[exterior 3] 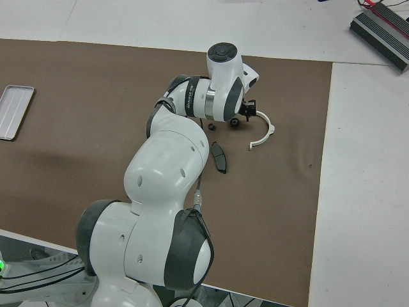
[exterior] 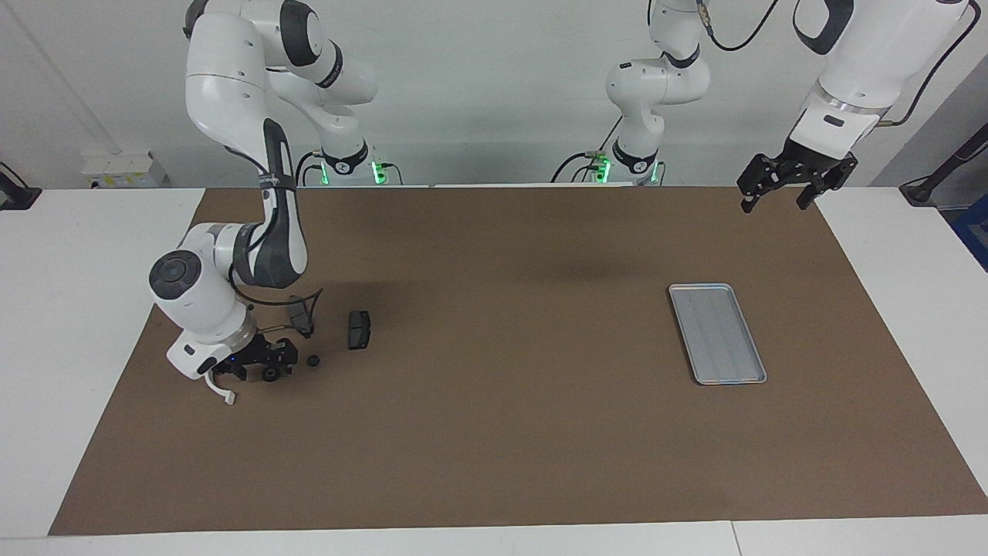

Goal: Pick bearing gear from pile to tray

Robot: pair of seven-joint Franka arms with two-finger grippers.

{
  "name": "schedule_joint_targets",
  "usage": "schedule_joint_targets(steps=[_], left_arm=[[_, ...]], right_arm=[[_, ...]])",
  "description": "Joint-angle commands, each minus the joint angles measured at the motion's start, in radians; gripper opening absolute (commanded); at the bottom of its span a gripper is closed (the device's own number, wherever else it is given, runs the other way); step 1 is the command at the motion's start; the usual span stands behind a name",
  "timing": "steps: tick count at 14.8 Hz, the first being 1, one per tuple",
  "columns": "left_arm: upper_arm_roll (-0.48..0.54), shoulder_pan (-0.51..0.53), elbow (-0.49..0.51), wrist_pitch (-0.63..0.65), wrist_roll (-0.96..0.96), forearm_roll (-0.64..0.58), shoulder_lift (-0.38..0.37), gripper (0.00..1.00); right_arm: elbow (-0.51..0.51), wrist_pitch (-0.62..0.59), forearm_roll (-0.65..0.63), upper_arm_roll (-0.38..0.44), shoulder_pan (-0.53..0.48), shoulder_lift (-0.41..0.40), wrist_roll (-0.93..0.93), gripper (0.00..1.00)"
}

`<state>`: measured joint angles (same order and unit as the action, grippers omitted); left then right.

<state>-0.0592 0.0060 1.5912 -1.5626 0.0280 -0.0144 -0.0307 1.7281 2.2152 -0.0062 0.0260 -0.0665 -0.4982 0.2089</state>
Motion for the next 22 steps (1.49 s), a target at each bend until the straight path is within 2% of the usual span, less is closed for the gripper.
schedule_joint_targets(steps=[1,2,4,6,7,12,17,19,22], left_arm=[[0.002,-0.004,0.043,-0.013,-0.002,-0.013,-0.037,1.0],[0.002,-0.003,0.043,-0.014,-0.002,-0.013,-0.037,1.0],[0.002,-0.003,0.043,-0.014,-0.002,-0.013,-0.037,1.0],[0.002,-0.004,0.043,-0.014,-0.002,-0.013,-0.037,1.0],[0.002,-0.003,0.043,-0.014,0.0,-0.013,-0.037,1.0],[0.002,-0.003,0.043,-0.014,-0.002,-0.013,-0.037,1.0],[0.002,-0.004,0.043,-0.014,-0.002,-0.013,-0.037,1.0],[0.002,-0.003,0.043,-0.013,-0.002,-0.013,-0.037,1.0],[0.002,-0.003,0.043,-0.014,-0.002,-0.013,-0.037,1.0]], right_arm=[[0.008,0.024,0.009,-0.001,-0.001,-0.002,0.017,0.67],[0.01,0.024,0.009,-0.001,-0.001,-0.002,0.018,0.56],[0.008,0.021,0.009,-0.001,-0.001,-0.002,0.024,0.19],[0.01,0.023,0.009,0.0,-0.001,-0.002,0.024,0.04],[0.01,0.023,0.009,0.0,-0.001,-0.002,0.026,0.01],[-0.011,-0.018,-0.005,0.0,-0.001,0.013,0.027,0.0],[-0.151,-0.242,-0.005,-0.011,0.001,0.096,0.02,0.0],[-0.214,-0.304,0.009,-0.011,0.039,0.116,-0.009,0.0],[-0.3,-0.417,-0.006,-0.011,0.152,0.124,-0.214,0.0]])
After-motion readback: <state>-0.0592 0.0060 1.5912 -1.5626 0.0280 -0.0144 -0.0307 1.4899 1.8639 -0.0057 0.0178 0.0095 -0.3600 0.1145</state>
